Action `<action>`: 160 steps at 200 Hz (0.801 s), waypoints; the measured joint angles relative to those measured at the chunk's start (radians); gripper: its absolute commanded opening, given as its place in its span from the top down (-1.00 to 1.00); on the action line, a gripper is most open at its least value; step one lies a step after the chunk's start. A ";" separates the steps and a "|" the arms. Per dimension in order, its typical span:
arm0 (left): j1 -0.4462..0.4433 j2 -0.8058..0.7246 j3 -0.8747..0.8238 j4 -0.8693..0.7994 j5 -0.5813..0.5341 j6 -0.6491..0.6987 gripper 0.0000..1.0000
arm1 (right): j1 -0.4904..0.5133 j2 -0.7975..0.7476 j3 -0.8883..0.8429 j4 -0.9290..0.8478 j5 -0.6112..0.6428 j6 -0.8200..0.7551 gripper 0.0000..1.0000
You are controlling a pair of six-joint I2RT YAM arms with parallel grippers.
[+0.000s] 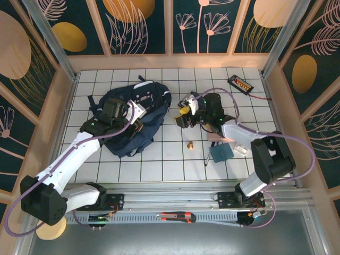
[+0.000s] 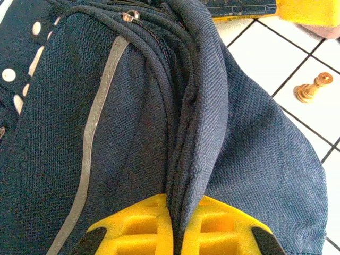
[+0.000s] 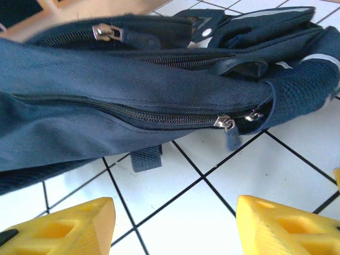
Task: Pack the student bag
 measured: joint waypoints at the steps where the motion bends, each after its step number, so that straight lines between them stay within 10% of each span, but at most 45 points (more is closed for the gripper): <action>1: 0.000 0.000 0.000 0.000 0.001 0.000 1.00 | 0.000 0.005 0.000 0.003 -0.003 -0.006 -0.25; 160: 0.006 -0.018 -0.039 -0.012 -0.001 0.026 1.00 | 0.050 0.345 0.168 0.227 -0.006 -0.184 -0.24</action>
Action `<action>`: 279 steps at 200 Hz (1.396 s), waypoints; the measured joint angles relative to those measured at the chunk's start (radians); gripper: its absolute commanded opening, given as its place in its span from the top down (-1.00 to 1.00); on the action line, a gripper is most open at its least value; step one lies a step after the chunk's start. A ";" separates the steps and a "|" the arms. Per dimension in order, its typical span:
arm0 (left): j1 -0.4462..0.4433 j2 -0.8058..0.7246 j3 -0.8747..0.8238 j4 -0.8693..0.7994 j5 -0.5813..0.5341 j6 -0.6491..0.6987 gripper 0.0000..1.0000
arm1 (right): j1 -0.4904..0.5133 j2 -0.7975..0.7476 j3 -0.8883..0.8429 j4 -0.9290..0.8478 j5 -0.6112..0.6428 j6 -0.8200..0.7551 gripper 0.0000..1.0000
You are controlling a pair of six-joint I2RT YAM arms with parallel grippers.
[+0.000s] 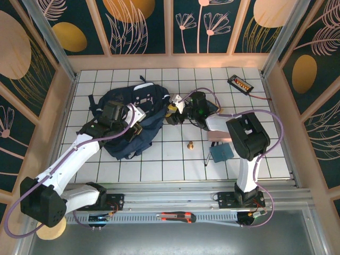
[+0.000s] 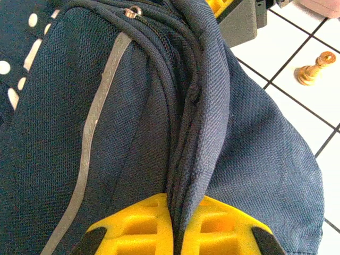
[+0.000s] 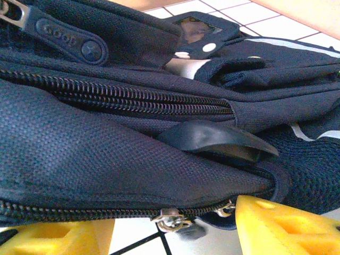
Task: Pack the student bag
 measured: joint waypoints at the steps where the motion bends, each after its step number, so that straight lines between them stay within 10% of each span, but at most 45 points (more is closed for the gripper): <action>1: 0.000 0.000 0.000 0.000 0.000 0.000 1.00 | 0.000 0.001 0.000 0.000 0.000 0.000 -0.24; 205: 0.009 -0.015 0.000 -0.006 -0.003 0.007 1.00 | -0.006 0.019 -0.061 0.143 0.053 0.125 -0.13; 279: 0.011 -0.015 0.000 -0.006 -0.002 0.007 1.00 | 0.008 0.040 -0.037 0.147 0.058 0.129 0.37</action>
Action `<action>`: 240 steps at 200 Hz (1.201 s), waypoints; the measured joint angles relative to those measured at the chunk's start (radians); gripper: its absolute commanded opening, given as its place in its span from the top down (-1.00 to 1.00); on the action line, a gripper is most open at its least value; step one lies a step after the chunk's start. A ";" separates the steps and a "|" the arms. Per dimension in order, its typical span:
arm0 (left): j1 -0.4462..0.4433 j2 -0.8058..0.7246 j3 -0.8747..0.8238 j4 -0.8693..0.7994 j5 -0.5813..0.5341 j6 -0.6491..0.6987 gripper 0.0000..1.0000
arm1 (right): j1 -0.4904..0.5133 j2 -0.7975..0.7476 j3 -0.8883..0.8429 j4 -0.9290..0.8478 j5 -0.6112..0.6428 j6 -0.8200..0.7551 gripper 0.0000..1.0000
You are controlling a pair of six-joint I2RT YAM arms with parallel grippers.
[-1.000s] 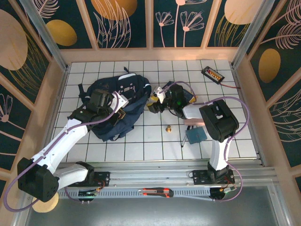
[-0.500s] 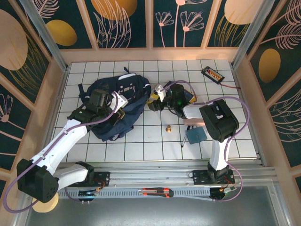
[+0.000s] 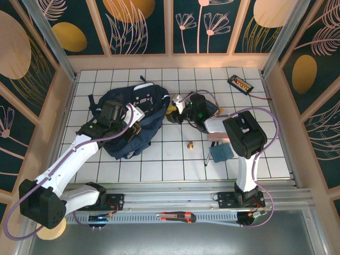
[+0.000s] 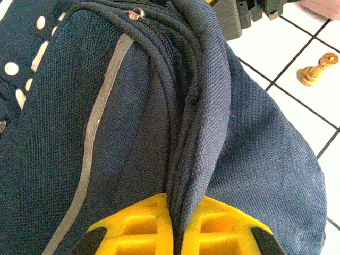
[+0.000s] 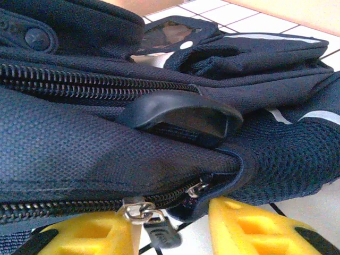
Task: Pack the student bag
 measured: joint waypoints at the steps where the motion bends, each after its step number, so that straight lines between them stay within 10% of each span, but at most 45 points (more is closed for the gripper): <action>1: 0.000 0.000 0.000 0.000 0.000 0.000 1.00 | 0.000 0.000 0.000 0.000 0.000 -0.002 0.37; 81: 0.000 0.000 0.000 0.000 -0.001 0.000 1.00 | 0.005 -0.010 -0.031 -0.008 0.005 -0.012 0.93; 240: -0.005 -0.017 -0.012 0.046 -0.197 0.049 1.00 | 0.006 -0.201 0.013 -0.600 -0.022 -0.201 1.00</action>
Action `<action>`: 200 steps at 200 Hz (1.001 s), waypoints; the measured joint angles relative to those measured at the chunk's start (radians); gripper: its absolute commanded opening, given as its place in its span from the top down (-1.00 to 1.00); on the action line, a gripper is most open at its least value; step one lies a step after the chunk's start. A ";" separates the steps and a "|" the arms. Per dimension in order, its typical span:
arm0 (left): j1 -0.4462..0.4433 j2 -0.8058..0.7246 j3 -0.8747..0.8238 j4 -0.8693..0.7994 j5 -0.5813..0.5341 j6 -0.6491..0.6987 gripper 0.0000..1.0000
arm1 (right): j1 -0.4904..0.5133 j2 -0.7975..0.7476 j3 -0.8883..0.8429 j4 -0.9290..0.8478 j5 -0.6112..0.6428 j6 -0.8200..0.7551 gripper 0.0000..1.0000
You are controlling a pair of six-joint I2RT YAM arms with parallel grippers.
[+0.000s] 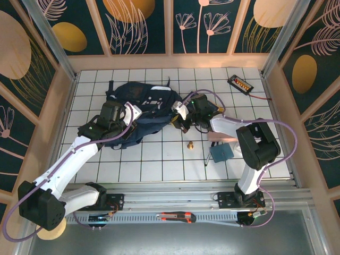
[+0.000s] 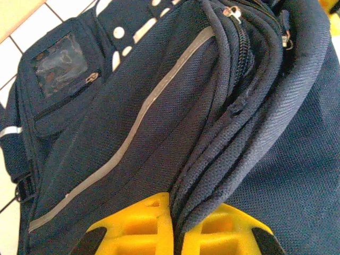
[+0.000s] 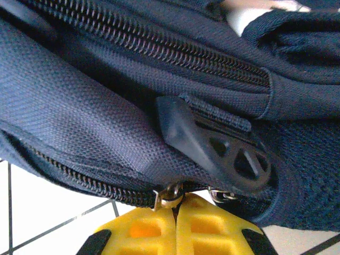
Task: Pack the student bag
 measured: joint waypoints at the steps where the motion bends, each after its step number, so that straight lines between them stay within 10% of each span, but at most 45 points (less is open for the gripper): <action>1: 0.000 0.000 0.000 0.001 0.000 0.000 1.00 | 0.000 0.000 0.001 -0.002 0.000 -0.002 1.00; 144: -0.007 -0.058 -0.067 0.068 -0.023 0.011 1.00 | -0.004 0.000 0.021 -0.013 0.036 0.093 0.82; 170: -0.006 -0.060 -0.068 0.067 -0.018 0.011 1.00 | 0.007 0.000 0.021 0.021 0.102 0.135 0.53; 200: -0.005 -0.064 -0.068 0.068 -0.016 0.011 1.00 | 0.024 0.000 0.021 0.056 0.153 0.152 1.00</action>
